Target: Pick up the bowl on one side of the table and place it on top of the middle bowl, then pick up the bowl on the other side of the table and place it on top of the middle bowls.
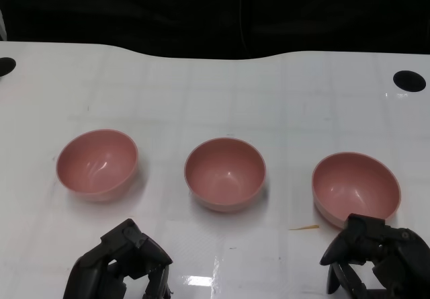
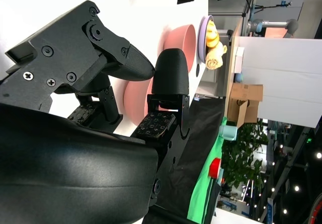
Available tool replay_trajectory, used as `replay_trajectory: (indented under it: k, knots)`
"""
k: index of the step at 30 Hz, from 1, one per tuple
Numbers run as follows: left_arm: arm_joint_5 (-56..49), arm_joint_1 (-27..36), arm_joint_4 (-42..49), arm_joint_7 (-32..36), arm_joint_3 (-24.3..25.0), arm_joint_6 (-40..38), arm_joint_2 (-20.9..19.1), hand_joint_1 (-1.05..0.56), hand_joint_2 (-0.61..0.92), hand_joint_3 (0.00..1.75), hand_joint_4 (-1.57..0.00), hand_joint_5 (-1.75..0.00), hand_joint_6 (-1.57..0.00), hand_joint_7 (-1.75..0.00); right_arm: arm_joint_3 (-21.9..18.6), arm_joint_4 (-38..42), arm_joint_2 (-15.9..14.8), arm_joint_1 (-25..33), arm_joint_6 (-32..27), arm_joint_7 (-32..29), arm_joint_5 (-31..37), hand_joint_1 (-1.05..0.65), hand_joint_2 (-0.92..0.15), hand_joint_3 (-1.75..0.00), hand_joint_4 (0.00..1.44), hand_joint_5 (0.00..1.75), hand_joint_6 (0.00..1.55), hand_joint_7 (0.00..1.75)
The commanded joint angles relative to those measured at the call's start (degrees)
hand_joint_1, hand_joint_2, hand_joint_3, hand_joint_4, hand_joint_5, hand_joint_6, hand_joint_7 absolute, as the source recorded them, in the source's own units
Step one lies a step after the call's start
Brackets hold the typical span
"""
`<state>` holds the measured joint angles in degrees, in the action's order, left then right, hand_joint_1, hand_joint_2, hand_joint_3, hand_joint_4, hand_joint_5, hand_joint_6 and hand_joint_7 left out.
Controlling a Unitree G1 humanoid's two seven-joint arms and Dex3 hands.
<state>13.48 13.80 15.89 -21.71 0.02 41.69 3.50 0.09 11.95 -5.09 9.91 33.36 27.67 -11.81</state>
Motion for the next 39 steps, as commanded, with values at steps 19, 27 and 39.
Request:
replay_trajectory:
  k: [19, 27, 39]
  knots:
    - [0.5, -0.1, -0.3, 0.2, 0.2, -0.1, -0.6, -0.15, 0.51, 1.22, -0.84, -1.74, -0.86, -1.46, -0.5, -0.5, -0.3, -0.1, 0.3, -0.1, -0.7, -0.16, -0.6, -0.96, 0.84, 1.29, 0.87, 1.0]
    - [0.2, -0.1, -0.3, 0.3, 0.3, 0.2, -0.7, -0.16, 0.5, 1.21, -0.84, -1.74, -0.86, -1.48, -0.4, -1.6, -0.6, 0.1, -0.2, -1.2, 0.2, -0.23, -0.73, -0.64, 0.82, 1.16, 0.91, 0.8]
    - [0.4, 0.2, -0.8, 0.3, 0.2, -0.2, -0.7, -0.16, 0.51, 1.2, -0.84, -1.73, -0.86, -1.46, -0.8, -1.6, -0.7, -0.2, 2.6, -2.3, 1.5, -0.25, -0.83, -0.36, 0.7, 1.14, 0.68, 0.7]
